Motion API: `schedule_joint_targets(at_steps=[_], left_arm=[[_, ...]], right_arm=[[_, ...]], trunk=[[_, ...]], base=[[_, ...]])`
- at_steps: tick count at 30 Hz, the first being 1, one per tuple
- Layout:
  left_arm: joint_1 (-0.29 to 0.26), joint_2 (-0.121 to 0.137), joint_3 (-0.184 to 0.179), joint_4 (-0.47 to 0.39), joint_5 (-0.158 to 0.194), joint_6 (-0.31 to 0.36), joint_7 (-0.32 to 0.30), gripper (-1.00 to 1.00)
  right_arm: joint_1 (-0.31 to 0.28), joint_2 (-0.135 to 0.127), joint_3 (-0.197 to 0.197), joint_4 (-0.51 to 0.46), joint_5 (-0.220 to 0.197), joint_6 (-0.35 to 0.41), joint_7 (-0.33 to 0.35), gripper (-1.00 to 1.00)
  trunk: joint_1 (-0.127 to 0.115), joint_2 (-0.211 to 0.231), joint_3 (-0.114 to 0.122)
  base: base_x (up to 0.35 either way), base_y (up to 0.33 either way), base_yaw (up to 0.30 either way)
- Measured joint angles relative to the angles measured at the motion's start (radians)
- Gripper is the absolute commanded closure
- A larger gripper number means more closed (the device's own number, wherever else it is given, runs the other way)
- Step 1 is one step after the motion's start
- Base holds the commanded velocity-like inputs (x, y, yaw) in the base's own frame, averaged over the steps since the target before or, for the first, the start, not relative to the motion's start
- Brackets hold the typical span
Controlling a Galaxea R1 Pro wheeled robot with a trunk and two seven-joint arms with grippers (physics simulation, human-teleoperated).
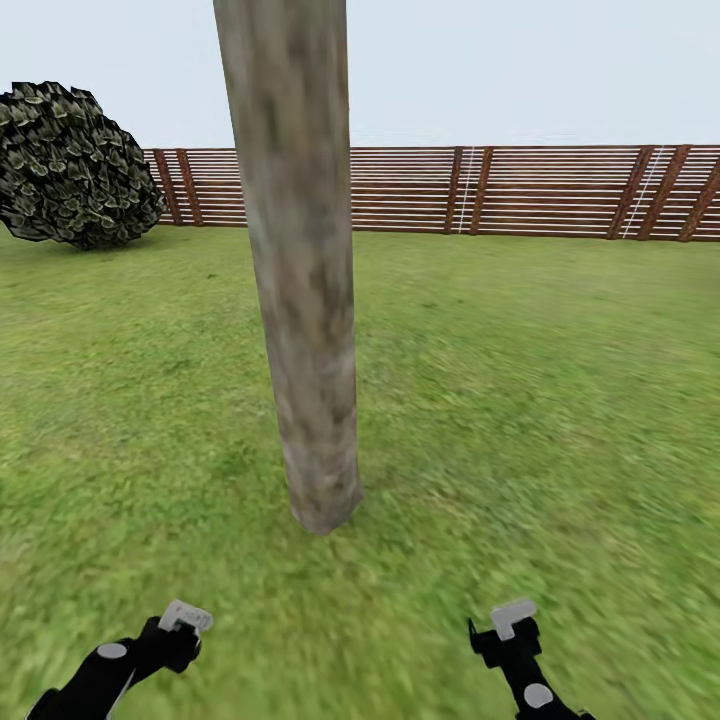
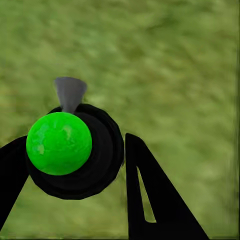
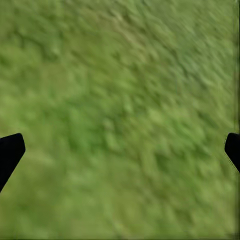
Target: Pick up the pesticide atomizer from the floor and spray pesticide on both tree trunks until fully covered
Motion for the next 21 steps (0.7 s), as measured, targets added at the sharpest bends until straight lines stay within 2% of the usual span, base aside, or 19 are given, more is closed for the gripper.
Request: schedule_joint_targets(at_steps=[2,4,7,9,11,16,21], left_arm=[[-0.004,-0.007,0.000,-0.004,0.000,0.094,0.004,1.00],[-0.005,-0.009,0.001,-0.005,0.002,0.131,0.005,1.00],[-0.004,-0.015,-0.003,-0.005,0.001,0.145,0.002,1.00],[0.000,-0.052,-0.012,-0.008,-0.003,0.148,0.002,1.00],[0.000,-0.070,-0.009,-0.009,-0.005,0.153,0.004,1.00],[-0.016,-0.082,-0.004,-0.010,-0.003,0.183,0.007,1.00],[-0.029,-0.091,-0.004,-0.059,-0.002,0.259,0.023,1.00]], right_arm=[[0.017,-0.010,-0.002,0.000,-0.003,-0.041,-0.004,-1.00],[0.025,-0.013,-0.003,0.000,-0.018,-0.051,-0.004,-1.00],[0.029,-0.023,-0.003,-0.001,-0.052,-0.058,-0.004,-1.00],[0.031,-0.032,-0.002,0.000,-0.078,-0.061,-0.003,-1.00],[0.032,-0.035,-0.002,0.001,-0.085,-0.062,-0.002,-1.00],[0.057,-0.038,-0.003,0.000,-0.092,-0.064,-0.005,-1.00],[0.071,-0.037,-0.002,0.002,-0.094,-0.079,-0.004,-1.00]], trunk=[[0.000,0.000,0.000],[0.000,0.000,0.000],[0.000,0.000,0.000],[0.000,0.000,0.000],[0.000,0.000,0.000],[0.000,0.000,0.000],[0.000,0.000,0.000]], base=[[0.000,0.000,0.000],[0.000,0.000,0.000],[0.000,0.000,0.000],[0.000,0.000,0.000],[0.000,0.000,0.000],[0.000,0.000,0.000],[0.000,0.000,0.000]])
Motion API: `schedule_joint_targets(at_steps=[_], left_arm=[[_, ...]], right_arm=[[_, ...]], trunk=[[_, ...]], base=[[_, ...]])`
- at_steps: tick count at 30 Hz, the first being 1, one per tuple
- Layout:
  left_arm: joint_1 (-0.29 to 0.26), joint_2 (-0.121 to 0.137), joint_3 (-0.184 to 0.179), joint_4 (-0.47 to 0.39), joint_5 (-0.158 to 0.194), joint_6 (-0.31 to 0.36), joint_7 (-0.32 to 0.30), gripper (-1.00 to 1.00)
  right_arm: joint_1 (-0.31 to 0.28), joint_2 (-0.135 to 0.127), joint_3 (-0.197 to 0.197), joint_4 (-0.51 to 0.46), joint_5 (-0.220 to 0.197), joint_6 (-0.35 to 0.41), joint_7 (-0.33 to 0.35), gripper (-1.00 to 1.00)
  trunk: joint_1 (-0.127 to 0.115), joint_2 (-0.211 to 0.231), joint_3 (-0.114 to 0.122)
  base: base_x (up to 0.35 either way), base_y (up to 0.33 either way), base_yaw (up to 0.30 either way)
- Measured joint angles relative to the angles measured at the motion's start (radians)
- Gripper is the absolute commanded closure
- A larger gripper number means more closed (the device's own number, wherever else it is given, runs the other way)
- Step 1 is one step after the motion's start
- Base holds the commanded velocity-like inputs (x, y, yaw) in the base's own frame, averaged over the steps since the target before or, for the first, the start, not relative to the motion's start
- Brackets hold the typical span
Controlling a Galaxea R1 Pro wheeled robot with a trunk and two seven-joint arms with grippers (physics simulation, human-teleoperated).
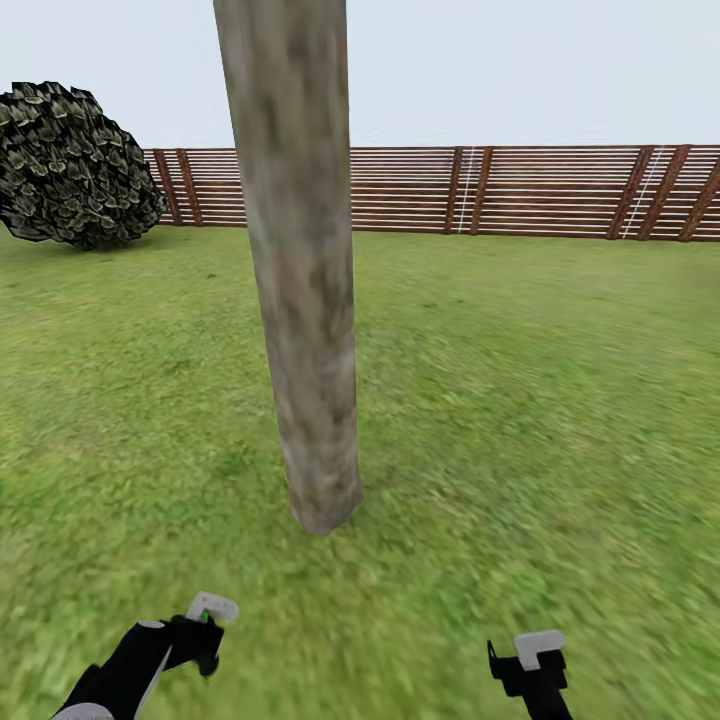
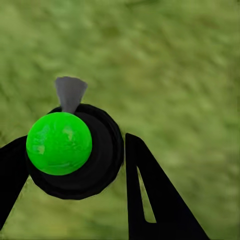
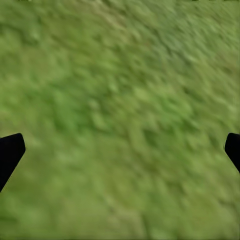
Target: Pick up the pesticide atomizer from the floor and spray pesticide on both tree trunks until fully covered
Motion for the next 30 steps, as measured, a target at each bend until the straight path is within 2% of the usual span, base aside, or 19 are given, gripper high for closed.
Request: schedule_joint_targets(at_steps=[5,9,15,16,17,26,30], left_arm=[[-0.002,-0.003,-0.001,-0.080,0.001,0.096,0.006,1.00],[-0.002,-0.004,0.000,-0.106,0.001,0.117,0.008,1.00],[-0.004,-0.002,0.001,-0.115,0.001,0.122,0.008,1.00],[0.004,-0.014,0.145,-0.175,0.000,0.110,-0.001,1.00],[0.005,-0.011,0.154,-0.179,-0.007,0.109,-0.002,1.00],[-0.002,-0.021,0.147,-0.180,-0.004,0.109,-0.002,1.00],[-0.004,-0.022,0.099,-0.180,-0.003,0.113,-0.001,1.00]], right_arm=[[0.005,0.004,0.002,0.001,-0.001,-0.021,0.000,-1.00],[0.006,0.004,0.001,0.000,-0.002,-0.024,0.001,-1.00],[0.006,0.005,0.000,0.000,0.000,-0.023,0.001,-1.00],[0.006,0.006,0.001,0.001,0.001,-0.023,0.001,-1.00],[0.006,0.006,0.002,0.001,0.002,-0.023,0.001,-1.00],[0.006,0.005,0.002,0.001,0.001,-0.023,0.001,-1.00],[0.006,0.005,0.002,0.000,0.001,-0.023,0.001,-1.00]], trunk=[[0.000,0.000,0.000],[0.000,0.000,0.000],[0.000,0.000,0.000],[0.000,0.000,0.000],[0.000,0.000,0.000],[0.000,0.000,0.000],[0.000,0.000,0.000]], base=[[0.045,-0.001,0.000],[0.223,-0.120,0.000],[0.123,-0.215,-0.224],[0.000,0.000,-0.103],[-0.010,0.000,-0.174],[-0.224,0.000,-0.251],[-0.022,0.000,-0.265]])
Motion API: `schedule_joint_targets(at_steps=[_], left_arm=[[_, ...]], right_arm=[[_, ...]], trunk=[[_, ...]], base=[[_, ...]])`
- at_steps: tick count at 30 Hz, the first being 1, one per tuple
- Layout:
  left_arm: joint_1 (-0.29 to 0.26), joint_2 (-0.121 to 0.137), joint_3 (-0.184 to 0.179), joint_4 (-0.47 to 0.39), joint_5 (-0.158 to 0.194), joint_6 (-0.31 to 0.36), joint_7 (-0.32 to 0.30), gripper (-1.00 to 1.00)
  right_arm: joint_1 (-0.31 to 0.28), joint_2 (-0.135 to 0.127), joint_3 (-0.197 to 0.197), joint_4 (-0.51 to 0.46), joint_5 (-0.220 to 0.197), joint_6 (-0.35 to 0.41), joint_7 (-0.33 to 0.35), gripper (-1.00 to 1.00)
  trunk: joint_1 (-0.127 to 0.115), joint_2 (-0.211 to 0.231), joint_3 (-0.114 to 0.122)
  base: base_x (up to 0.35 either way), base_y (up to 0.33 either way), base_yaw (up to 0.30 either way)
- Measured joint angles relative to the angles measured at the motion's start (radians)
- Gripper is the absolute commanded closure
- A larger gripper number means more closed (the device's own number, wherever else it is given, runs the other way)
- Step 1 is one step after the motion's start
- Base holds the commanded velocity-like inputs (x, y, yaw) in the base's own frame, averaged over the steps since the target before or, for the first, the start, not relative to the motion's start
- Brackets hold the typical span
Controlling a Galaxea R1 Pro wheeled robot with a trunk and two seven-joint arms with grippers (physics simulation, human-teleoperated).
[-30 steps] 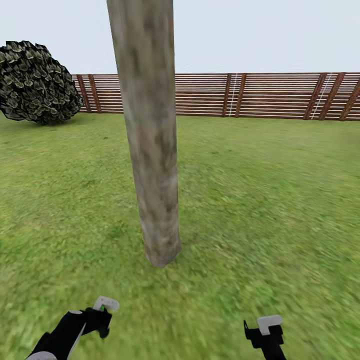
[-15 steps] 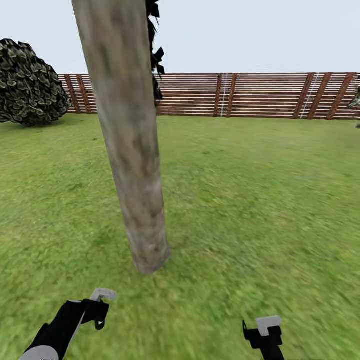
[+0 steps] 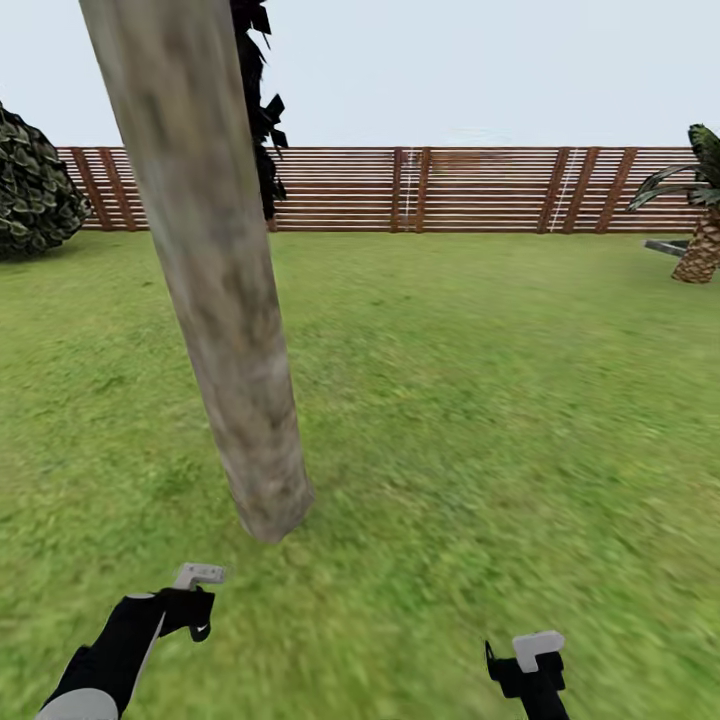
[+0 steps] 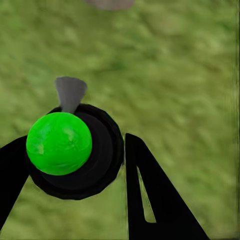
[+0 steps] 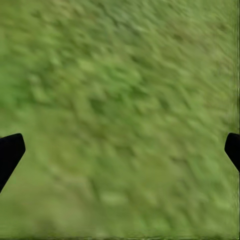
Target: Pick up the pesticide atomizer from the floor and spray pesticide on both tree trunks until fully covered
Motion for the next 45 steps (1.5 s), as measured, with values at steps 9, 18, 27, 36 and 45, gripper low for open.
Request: schedule_joint_targets(at_steps=[9,18,27,36,45], left_arm=[[-0.005,-0.039,-0.020,-0.055,0.007,0.010,0.004,1.00],[-0.069,-0.024,-0.029,-0.080,-0.007,0.102,0.003,1.00],[-0.143,-0.125,-0.047,-0.087,0.004,0.111,0.003,1.00],[-0.209,-0.012,-0.097,-0.134,0.015,0.258,-0.042,1.00],[-0.226,0.030,-0.138,-0.158,0.000,0.260,-0.051,1.00]], right_arm=[[0.000,-0.001,-0.002,0.000,0.000,0.000,-0.001,-1.00],[0.000,-0.003,-0.002,0.000,0.000,0.000,-0.002,-1.00],[0.000,-0.001,-0.002,0.000,0.000,0.000,-0.001,-1.00],[0.000,-0.002,-0.002,-0.001,0.001,0.000,-0.002,-1.00],[0.000,-0.003,-0.002,0.000,0.001,0.000,0.000,-1.00]], trunk=[[0.000,0.000,0.000],[0.000,0.000,0.000],[0.000,0.000,0.000],[0.000,0.000,0.000],[0.000,0.000,0.000]], base=[[-0.172,0.000,-0.159],[-0.013,0.000,-0.001],[0.000,0.000,0.121],[0.000,0.000,0.023],[0.000,0.000,0.000]])
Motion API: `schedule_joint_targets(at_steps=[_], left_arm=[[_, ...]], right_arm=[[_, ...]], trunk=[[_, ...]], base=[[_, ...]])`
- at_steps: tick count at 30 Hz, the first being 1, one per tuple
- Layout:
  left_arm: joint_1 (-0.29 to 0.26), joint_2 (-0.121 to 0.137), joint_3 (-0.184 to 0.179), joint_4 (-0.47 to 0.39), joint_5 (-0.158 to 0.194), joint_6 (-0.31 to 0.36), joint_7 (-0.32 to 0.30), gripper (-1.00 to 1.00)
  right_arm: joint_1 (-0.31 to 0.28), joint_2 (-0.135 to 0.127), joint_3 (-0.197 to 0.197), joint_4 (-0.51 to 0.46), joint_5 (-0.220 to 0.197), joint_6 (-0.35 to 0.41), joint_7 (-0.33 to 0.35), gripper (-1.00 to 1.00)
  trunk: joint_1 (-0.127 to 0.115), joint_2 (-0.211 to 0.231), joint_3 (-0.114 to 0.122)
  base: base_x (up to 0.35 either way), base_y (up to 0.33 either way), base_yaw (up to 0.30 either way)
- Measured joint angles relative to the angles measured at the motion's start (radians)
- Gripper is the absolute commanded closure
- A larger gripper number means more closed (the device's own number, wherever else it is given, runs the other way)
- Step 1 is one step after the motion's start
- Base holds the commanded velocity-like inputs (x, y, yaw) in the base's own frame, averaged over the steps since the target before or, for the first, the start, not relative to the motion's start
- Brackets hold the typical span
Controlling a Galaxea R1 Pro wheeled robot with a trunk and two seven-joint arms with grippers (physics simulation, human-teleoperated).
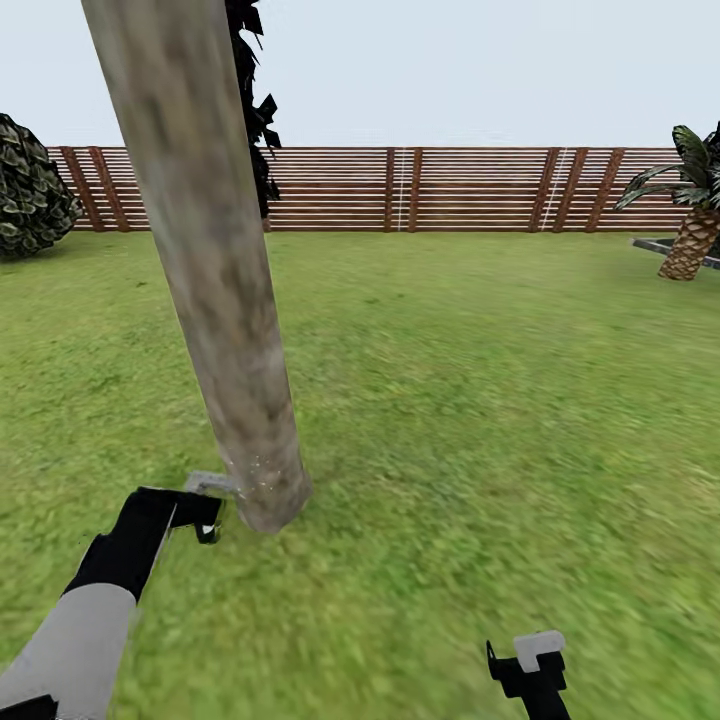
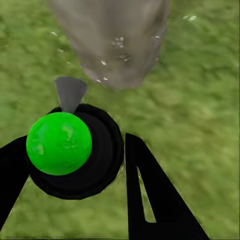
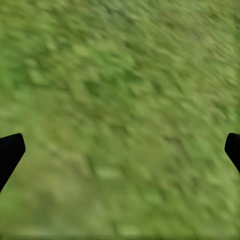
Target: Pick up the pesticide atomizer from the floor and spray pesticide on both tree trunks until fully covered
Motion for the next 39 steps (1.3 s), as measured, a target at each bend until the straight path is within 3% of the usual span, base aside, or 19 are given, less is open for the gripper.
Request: schedule_joint_targets(at_steps=[1,4,7,10,17,39], left_arm=[[-0.002,0.024,0.007,-0.001,0.013,0.001,-0.021,1.00],[-0.003,0.023,0.002,-0.017,0.034,0.021,-0.054,1.00],[-0.020,-0.032,-0.005,-0.038,0.042,0.064,-0.061,1.00],[-0.036,-0.053,-0.006,-0.057,0.032,0.073,-0.061,1.00],[-0.047,-0.006,0.001,-0.129,0.029,0.105,-0.065,1.00],[-0.038,-0.007,-0.002,-0.131,0.023,0.119,-0.062,1.00]], right_arm=[[0.000,0.000,0.000,0.000,0.000,0.000,0.000,-1.00],[0.000,0.000,0.000,0.000,0.000,0.000,0.000,-1.00],[0.000,0.000,0.000,0.000,-0.001,0.000,0.000,-1.00],[0.000,0.000,0.000,0.000,-0.001,0.000,0.000,-1.00],[0.000,0.001,0.001,0.000,-0.001,0.000,0.000,-1.00],[0.000,0.002,0.002,0.000,0.001,0.000,0.000,-1.00]], trunk=[[0.000,0.000,0.000],[0.000,0.000,0.000],[0.000,0.000,0.000],[0.000,0.000,0.000],[0.000,0.000,0.000],[0.000,0.000,0.000]], base=[[0.000,0.000,0.005],[0.000,0.000,0.151],[0.000,0.000,0.262],[0.000,0.000,0.220],[0.000,0.000,0.020],[0.000,-0.241,0.000]])
